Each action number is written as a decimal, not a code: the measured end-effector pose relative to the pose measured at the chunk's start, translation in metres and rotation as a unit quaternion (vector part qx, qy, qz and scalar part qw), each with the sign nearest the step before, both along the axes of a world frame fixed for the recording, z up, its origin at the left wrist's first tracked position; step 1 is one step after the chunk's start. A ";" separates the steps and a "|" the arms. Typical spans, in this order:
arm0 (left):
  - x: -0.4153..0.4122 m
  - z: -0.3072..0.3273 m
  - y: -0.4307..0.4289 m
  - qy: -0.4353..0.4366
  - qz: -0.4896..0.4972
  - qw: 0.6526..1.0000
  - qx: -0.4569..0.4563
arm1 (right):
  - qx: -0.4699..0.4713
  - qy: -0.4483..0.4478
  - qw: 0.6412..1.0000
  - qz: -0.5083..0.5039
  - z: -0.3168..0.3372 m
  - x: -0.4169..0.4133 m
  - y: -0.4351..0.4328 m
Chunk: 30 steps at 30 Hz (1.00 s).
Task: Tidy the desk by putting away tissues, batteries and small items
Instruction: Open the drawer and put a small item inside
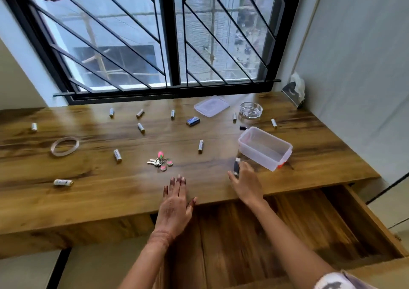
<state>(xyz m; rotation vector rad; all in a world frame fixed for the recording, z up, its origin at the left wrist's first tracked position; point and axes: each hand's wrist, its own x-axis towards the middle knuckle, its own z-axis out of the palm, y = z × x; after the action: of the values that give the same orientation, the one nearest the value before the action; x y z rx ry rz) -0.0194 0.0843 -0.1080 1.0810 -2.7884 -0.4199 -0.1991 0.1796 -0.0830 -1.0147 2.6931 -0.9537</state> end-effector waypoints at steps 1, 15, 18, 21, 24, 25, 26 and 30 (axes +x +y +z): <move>-0.005 -0.003 -0.010 -0.008 -0.003 1.000 0.002 | 0.009 0.007 1.000 -0.009 -0.001 -0.004 -0.006; -0.070 -0.012 -0.059 0.083 -0.094 0.991 -0.042 | 0.011 0.064 0.995 -0.072 -0.012 -0.022 -0.037; -0.122 0.009 -0.069 0.116 -0.136 0.984 -0.028 | -0.024 0.060 0.995 -0.079 -0.006 -0.023 -0.035; -0.183 0.029 -0.080 0.126 -0.167 0.978 -0.005 | -0.040 0.068 0.994 -0.073 -0.005 -0.021 -0.033; -0.240 0.034 -0.089 0.096 -0.186 0.978 0.012 | -0.045 0.090 0.993 -0.064 -0.008 -0.020 -0.030; -0.256 0.033 -0.092 0.083 -0.193 0.978 0.017 | -0.045 0.094 0.992 -0.068 -0.009 -0.020 -0.029; -0.271 0.030 -0.094 0.070 -0.200 0.977 0.025 | -0.045 0.095 0.992 -0.073 -0.009 -0.020 -0.028; -0.311 0.022 -0.098 0.052 -0.244 0.967 0.045 | -0.047 0.099 0.991 -0.070 -0.013 -0.021 -0.023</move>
<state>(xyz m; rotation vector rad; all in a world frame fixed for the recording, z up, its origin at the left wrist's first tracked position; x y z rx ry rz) -0.3302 -0.0138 -0.0864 0.3518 -2.9390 -0.6360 -0.2197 0.1566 -0.0965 -0.9972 2.9419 -1.0662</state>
